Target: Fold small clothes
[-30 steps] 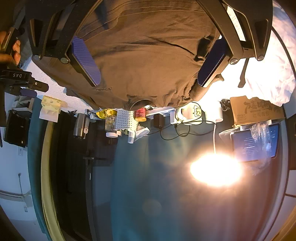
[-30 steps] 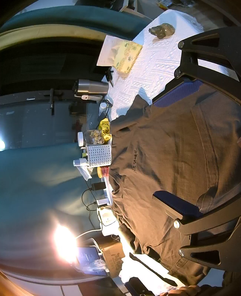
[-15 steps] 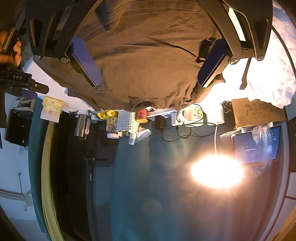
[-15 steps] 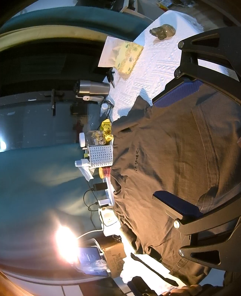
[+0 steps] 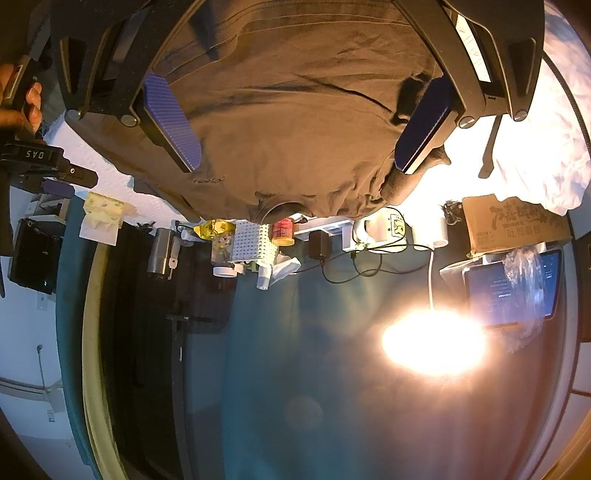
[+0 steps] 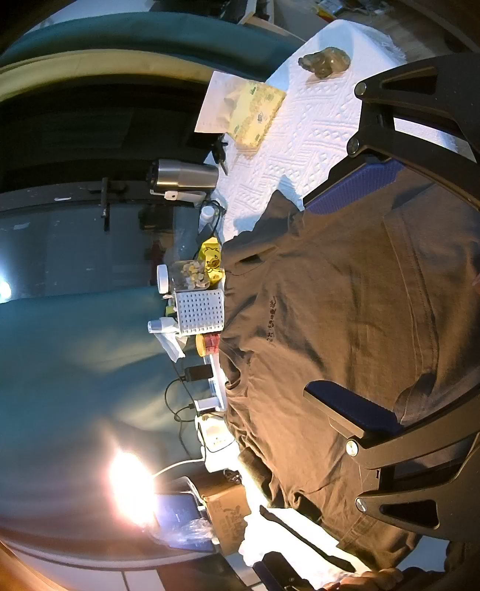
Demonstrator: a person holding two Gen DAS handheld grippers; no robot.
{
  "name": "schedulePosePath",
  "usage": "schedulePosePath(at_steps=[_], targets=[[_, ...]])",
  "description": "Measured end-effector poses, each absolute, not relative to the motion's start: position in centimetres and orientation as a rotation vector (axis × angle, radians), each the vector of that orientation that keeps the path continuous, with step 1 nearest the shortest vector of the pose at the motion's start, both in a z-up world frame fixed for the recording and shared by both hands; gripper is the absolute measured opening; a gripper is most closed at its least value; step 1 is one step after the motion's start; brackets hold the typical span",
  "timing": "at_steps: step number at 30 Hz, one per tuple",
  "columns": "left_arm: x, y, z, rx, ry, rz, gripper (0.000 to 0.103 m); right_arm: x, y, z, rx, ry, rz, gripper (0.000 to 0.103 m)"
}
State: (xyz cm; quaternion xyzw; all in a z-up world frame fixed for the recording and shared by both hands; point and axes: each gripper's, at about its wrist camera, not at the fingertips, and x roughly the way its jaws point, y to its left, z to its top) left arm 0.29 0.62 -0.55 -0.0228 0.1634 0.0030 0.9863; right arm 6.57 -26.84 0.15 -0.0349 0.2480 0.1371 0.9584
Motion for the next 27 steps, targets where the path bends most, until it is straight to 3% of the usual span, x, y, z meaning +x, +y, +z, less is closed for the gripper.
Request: schedulePosePath(at_steps=[27], targets=[[5.8, 1.0, 0.2, -0.055, 0.396, 0.028, 0.103, 13.8, -28.5, -0.8, -0.059, 0.624, 0.244, 0.094]])
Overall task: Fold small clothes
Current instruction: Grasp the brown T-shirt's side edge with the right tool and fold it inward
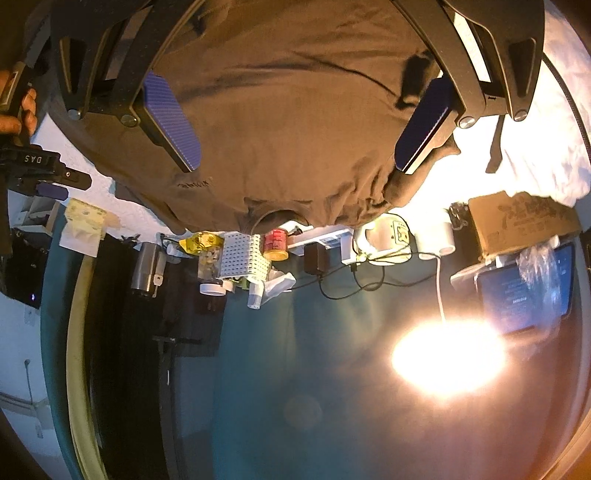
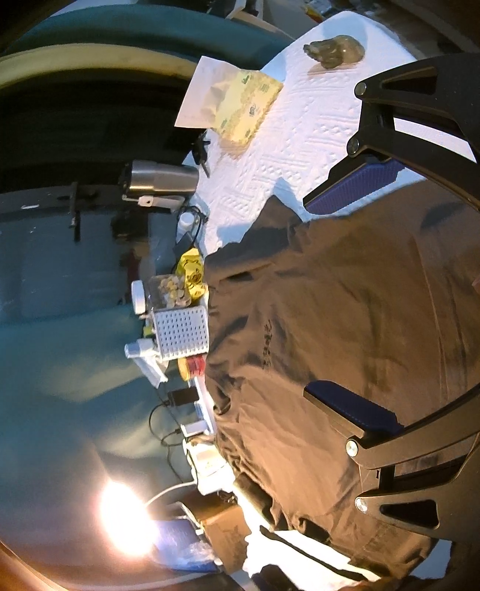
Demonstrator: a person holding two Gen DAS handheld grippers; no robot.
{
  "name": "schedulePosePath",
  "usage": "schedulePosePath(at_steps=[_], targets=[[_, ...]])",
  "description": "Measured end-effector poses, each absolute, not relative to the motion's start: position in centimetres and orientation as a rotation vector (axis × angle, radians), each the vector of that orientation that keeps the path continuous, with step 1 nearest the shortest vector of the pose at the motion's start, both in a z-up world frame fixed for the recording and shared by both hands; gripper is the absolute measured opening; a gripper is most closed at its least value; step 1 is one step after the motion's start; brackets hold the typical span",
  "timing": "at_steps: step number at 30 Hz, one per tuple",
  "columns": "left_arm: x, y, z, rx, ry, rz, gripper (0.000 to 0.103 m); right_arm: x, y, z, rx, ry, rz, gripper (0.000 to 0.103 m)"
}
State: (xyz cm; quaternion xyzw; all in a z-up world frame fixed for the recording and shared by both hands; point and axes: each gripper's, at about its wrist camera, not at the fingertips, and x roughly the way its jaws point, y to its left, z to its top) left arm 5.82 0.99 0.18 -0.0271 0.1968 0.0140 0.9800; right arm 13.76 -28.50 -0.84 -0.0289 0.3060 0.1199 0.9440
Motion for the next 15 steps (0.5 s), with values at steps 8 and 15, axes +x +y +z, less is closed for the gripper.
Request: schedulePosePath(at_steps=[8, 15], targets=[[9.1, 1.5, 0.0, -0.08, 0.489, 0.082, 0.103, 18.4, -31.1, -1.2, -0.048, 0.67, 0.218, 0.093], [11.7, 1.8, -0.9, -0.12, 0.564, 0.108, 0.103, 22.1, -32.7, -1.7, -0.057, 0.706, 0.208, 0.082]])
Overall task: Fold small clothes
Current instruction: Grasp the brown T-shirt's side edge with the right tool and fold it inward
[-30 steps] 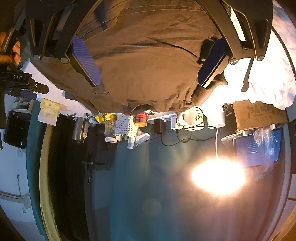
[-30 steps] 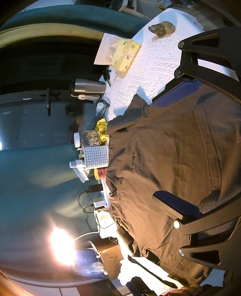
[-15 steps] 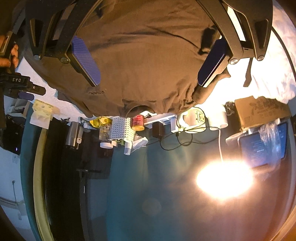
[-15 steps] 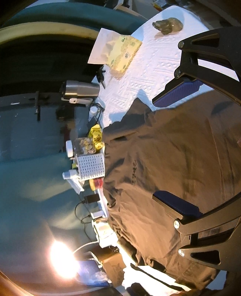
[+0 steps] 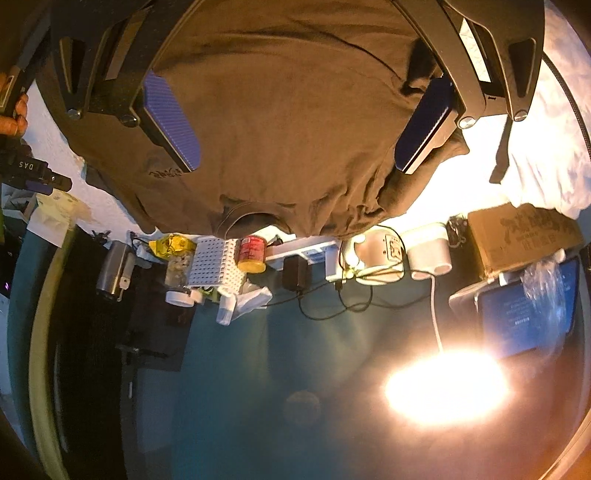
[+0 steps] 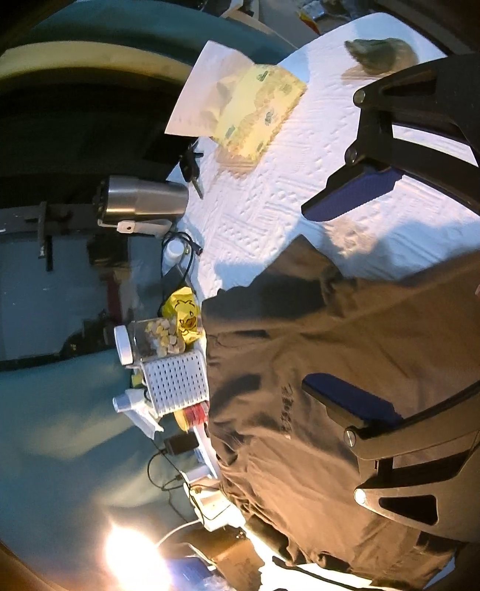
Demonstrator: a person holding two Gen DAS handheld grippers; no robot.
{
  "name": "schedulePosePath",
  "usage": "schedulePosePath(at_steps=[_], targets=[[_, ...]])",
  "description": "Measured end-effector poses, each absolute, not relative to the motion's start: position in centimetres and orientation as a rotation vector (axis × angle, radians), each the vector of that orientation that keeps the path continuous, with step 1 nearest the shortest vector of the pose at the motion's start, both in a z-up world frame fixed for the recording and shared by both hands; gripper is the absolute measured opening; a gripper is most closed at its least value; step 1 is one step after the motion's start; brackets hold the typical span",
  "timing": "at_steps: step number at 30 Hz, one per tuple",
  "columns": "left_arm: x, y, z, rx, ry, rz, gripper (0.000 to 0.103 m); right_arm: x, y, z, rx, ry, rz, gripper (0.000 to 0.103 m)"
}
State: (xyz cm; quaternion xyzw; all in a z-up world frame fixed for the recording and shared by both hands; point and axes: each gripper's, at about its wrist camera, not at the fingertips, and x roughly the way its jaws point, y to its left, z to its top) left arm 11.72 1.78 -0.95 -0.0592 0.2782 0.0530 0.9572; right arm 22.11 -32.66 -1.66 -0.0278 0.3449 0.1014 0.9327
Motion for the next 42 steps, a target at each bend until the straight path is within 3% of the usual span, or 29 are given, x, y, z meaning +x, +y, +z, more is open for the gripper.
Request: schedulePosePath(at_steps=[7, 18, 20, 21, 23, 25, 42], targets=[[14.2, 2.3, -1.9, -0.122, 0.62, 0.138, 0.103, 27.0, -34.2, -3.3, -0.038, 0.771, 0.203, 0.068], [16.4, 3.3, -3.0, -0.133, 0.655, 0.168, 0.103, 32.0, -34.3, -7.4, -0.012, 0.904, 0.237, 0.063], [16.7, 3.4, -3.1, -0.132, 0.661, 0.167, 0.103, 31.7, -33.6, -7.6, -0.04, 0.902, 0.249, 0.057], [16.8, 3.4, -3.2, -0.134, 0.664, 0.165, 0.103, 31.5, -33.4, -7.7, -0.045, 0.901, 0.251, 0.049], [17.0, 3.6, -3.2, -0.135, 0.667, 0.16, 0.103, 31.2, -33.1, -7.8, -0.086, 0.883, 0.219, 0.021], [17.0, 3.7, -3.2, -0.136, 0.666, 0.155, 0.103, 31.2, -33.1, -7.9, -0.064, 0.889, 0.251, 0.005], [13.9, 5.9, -2.9, -0.178, 0.632, 0.145, 0.103, 27.3, -26.4, -2.7, -0.128, 0.744, 0.427, 0.005]])
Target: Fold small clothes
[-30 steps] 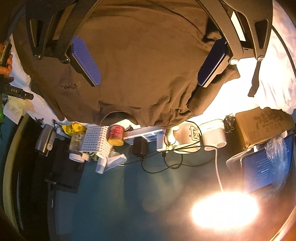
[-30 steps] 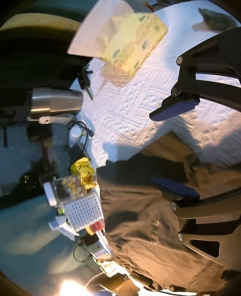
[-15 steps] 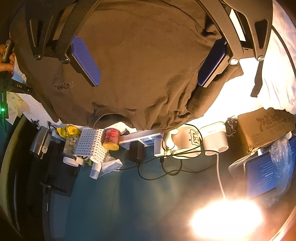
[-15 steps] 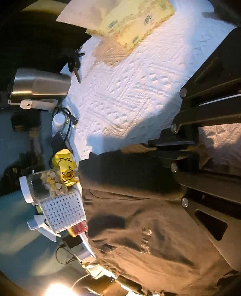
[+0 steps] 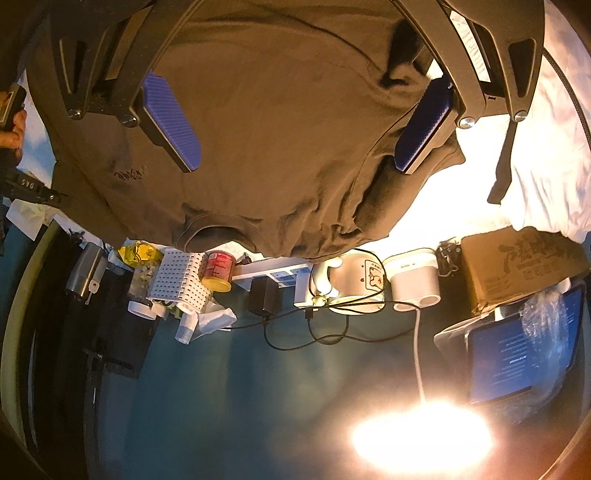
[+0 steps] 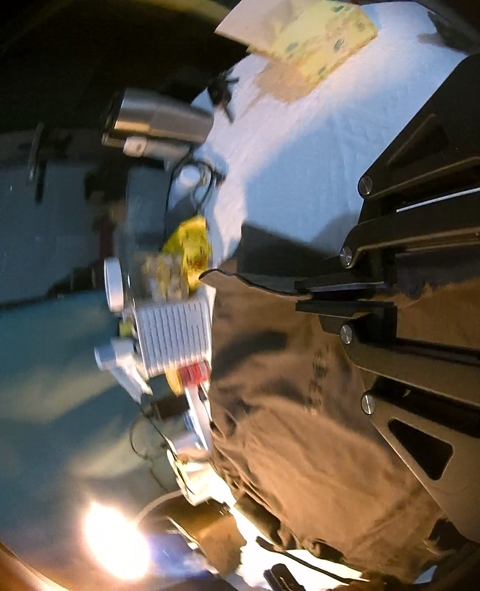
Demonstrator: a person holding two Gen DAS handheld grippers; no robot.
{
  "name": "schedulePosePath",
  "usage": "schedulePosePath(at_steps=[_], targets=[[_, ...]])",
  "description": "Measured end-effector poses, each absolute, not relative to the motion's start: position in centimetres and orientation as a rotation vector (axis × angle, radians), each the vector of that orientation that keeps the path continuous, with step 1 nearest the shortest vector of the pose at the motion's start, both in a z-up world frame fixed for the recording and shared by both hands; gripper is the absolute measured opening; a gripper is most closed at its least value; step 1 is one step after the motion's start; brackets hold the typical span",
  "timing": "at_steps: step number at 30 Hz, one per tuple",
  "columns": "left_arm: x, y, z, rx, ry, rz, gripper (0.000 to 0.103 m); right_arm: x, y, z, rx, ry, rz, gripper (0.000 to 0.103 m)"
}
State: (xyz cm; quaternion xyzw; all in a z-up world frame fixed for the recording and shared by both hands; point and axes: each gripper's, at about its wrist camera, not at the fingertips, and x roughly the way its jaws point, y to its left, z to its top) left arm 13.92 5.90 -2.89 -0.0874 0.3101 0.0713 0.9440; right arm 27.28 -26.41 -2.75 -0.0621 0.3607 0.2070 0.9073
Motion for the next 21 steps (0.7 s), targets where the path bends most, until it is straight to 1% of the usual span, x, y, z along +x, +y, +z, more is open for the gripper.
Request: schedulePosePath(at_steps=[16, 19, 21], targets=[[10.7, 8.6, -3.5, -0.212, 0.626, 0.169, 0.103, 24.8, -20.9, -7.4, -0.213, 0.896, 0.455, 0.005], [10.4, 8.9, -3.6, -0.2, 0.63, 0.171, 0.103, 24.4, -20.1, -8.2, -0.249, 0.937, 0.452, 0.008], [10.2, 9.4, -3.8, -0.197, 0.631, 0.176, 0.103, 23.8, -19.6, -8.4, -0.269, 0.94, 0.457, 0.016]])
